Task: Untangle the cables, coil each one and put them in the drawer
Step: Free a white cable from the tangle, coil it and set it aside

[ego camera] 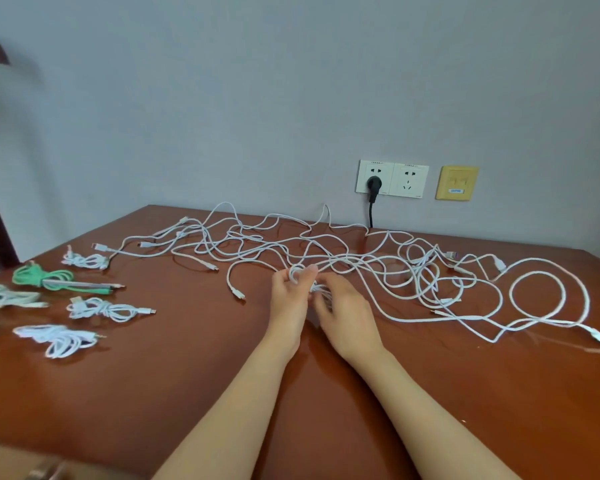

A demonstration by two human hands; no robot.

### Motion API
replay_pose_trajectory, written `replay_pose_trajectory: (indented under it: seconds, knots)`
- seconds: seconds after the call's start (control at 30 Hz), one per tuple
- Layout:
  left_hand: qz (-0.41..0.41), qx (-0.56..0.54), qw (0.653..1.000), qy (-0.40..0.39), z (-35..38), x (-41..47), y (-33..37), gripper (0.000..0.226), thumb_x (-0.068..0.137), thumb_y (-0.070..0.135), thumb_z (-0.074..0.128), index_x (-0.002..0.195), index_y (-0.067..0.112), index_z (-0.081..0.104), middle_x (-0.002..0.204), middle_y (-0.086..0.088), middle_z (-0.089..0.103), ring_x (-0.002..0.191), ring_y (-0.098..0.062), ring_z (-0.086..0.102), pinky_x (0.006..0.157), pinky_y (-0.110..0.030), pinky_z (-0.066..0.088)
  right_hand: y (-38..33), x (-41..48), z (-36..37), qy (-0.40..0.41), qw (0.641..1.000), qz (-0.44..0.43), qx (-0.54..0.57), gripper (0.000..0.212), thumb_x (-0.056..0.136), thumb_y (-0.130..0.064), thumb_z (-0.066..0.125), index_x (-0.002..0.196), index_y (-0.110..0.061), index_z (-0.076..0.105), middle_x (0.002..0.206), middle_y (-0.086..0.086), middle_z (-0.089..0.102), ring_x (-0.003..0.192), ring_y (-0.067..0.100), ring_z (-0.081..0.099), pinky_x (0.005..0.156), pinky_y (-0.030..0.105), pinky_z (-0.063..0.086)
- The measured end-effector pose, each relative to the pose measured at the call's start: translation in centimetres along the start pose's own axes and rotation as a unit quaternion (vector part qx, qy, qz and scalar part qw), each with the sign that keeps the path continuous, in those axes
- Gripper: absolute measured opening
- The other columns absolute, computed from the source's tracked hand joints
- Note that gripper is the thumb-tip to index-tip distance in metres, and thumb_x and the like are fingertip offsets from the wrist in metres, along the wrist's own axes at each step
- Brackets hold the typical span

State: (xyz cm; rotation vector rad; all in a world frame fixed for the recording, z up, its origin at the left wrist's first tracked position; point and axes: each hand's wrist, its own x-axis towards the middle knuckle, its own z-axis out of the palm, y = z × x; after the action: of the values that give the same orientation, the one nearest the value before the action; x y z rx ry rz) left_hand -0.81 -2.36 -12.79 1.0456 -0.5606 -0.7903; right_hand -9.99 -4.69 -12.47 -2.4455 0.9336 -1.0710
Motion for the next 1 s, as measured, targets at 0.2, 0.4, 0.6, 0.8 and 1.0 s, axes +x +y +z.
replay_pose_trajectory:
  seconds: [0.2, 0.4, 0.6, 0.8, 1.0]
  knots:
    - [-0.022, 0.118, 0.992, 0.029, -3.7, 0.4, 2.7, 0.017, 0.089, 0.024, 0.063, 0.083, 0.015, 0.049, 0.071, -0.004, 0.054, 0.054, -0.013, 0.050, 0.051, -0.022, 0.052, -2.1, 0.2, 2.0, 0.011, 0.999, -0.005, 0.053, 0.021, 0.090, -0.012, 0.053, 0.110, -0.015, 0.059, 0.108, 0.000, 0.062, 0.099, 0.020, 0.058, 0.081, 0.027, 0.042]
    - [-0.016, 0.272, 0.960, 0.062, -8.5, 1.5, 7.7, 0.019, 0.087, 0.026, 0.063, 0.076, 0.012, 0.054, 0.065, -0.007, 0.057, 0.055, -0.014, 0.053, 0.052, -0.021, 0.052, -5.7, 0.8, 4.8, 0.006, 0.995, -0.007, 0.104, 0.015, 0.090, -0.017, 0.058, 0.105, -0.015, 0.056, 0.101, -0.001, 0.063, 0.093, 0.021, 0.058, 0.080, 0.031, 0.043]
    - [-0.002, 0.302, 0.948, 0.097, -12.4, 2.7, 10.1, 0.013, 0.092, 0.022, 0.055, 0.090, 0.009, 0.051, 0.074, -0.005, 0.056, 0.062, -0.015, 0.054, 0.062, -0.024, 0.051, -9.6, 1.3, 8.0, -0.027, 0.993, -0.029, 0.115, 0.012, 0.088, -0.014, 0.054, 0.100, -0.012, 0.058, 0.098, 0.002, 0.056, 0.087, 0.024, 0.053, 0.073, 0.027, 0.035]
    - [-0.008, 0.314, 0.941, 0.126, -15.8, 4.2, 11.2, 0.016, 0.091, 0.008, 0.055, 0.106, 0.003, 0.053, 0.099, -0.013, 0.056, 0.066, -0.014, 0.056, 0.069, -0.028, 0.053, -10.6, 3.0, 10.5, -0.111, 0.991, -0.054, 0.053, 0.034, 0.089, 0.000, 0.043, 0.120, -0.005, 0.055, 0.124, 0.011, 0.052, 0.109, 0.032, 0.052, 0.092, 0.035, 0.039]
    - [0.009, 0.549, 0.812, 0.195, -17.8, 5.6, 11.7, 0.021, 0.089, 0.016, 0.056, 0.098, 0.001, 0.066, 0.097, -0.015, 0.064, 0.102, -0.034, 0.058, 0.077, -0.029, 0.040, -11.3, 4.4, 12.4, -0.218, 0.970, -0.104, 0.008, 0.051, 0.084, 0.008, 0.039, 0.134, -0.001, 0.045, 0.145, 0.015, 0.037, 0.128, 0.035, 0.041, 0.106, 0.038, 0.033]
